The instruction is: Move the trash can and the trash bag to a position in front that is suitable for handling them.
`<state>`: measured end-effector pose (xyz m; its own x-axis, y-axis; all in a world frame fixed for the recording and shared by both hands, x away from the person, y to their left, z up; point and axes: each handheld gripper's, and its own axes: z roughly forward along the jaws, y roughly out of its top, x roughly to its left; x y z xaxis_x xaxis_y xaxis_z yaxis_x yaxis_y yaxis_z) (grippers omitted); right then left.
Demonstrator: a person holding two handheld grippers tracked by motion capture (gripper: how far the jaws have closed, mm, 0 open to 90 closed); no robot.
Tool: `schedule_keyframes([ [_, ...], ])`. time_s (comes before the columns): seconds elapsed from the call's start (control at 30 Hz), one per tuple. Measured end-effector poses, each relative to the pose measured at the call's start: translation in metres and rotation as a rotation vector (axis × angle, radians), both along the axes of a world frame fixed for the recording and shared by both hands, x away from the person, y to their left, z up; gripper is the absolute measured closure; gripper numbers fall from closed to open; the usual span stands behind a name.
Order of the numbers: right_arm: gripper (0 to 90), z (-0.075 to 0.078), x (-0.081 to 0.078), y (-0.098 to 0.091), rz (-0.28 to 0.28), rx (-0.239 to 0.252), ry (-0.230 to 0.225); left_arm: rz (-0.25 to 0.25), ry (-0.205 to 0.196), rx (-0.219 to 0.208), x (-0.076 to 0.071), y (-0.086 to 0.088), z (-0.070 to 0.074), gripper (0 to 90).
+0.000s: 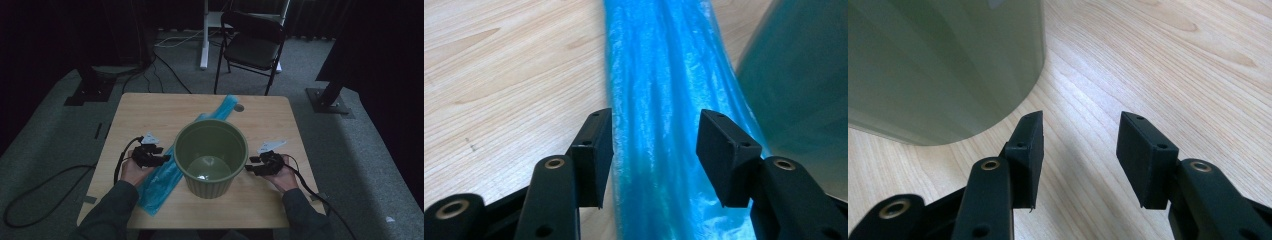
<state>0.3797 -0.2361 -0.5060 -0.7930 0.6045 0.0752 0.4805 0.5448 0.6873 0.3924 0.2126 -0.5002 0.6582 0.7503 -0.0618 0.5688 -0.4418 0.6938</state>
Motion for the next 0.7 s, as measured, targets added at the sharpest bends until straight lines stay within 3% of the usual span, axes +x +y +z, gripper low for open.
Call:
schedule_keyframes([
  [0.33,50.9,-0.005,0.002,-0.002,-0.021,-0.033,0.006,0.039,0.008,0.012,0.009,0.001,-0.006,42.4],
  [0.7,50.7,-0.008,0.001,-0.007,-0.04,-0.049,0.013,0.036,0.014,0.019,0.011,0.001,-0.008,42.3],
])
